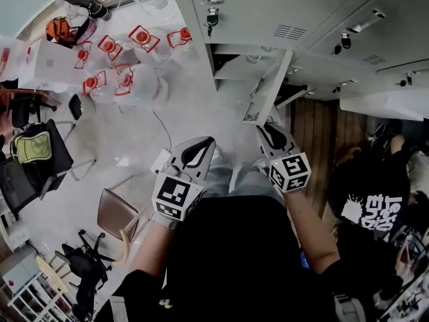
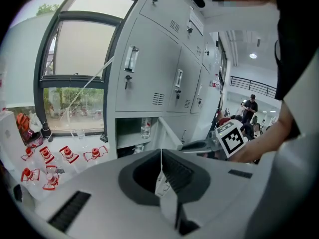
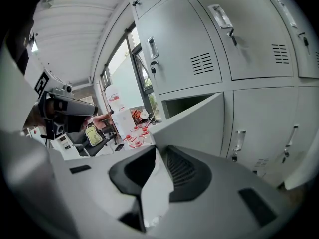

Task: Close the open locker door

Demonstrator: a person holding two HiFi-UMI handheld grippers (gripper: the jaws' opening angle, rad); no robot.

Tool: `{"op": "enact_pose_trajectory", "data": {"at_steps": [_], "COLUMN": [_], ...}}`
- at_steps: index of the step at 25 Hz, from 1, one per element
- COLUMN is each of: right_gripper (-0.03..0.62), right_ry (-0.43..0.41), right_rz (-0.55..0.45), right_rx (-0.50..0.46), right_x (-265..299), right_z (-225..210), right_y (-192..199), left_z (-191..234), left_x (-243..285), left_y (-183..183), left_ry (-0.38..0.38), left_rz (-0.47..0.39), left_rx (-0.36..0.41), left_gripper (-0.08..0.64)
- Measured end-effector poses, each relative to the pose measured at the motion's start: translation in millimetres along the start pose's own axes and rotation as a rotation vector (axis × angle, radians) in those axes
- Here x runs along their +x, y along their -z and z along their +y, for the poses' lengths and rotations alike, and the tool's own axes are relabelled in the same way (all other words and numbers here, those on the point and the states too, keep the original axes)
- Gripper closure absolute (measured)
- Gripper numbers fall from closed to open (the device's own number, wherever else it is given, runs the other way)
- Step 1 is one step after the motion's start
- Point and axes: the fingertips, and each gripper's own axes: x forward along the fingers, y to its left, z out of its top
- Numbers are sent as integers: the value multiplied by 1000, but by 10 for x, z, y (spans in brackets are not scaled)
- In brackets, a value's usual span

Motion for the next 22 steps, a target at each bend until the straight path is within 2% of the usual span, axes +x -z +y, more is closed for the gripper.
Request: {"op": "enact_pose_trajectory", "data": {"at_steps": [10,22], "right_gripper": [506,509], "right_ry": [136,171], "right_rz": [-9,-28], "right_rx": [5,-15], "right_x": [631,1160], "right_z": [252,365], "right_y": [-252,-521], "left_z": [674,980], "left_x": [-290,-484], "left_y": [-15,85], "left_ry": [5,-30], "left_rz": [-37,-43], "left_rx": [-10,-45], "left_gripper": [537,537]}}
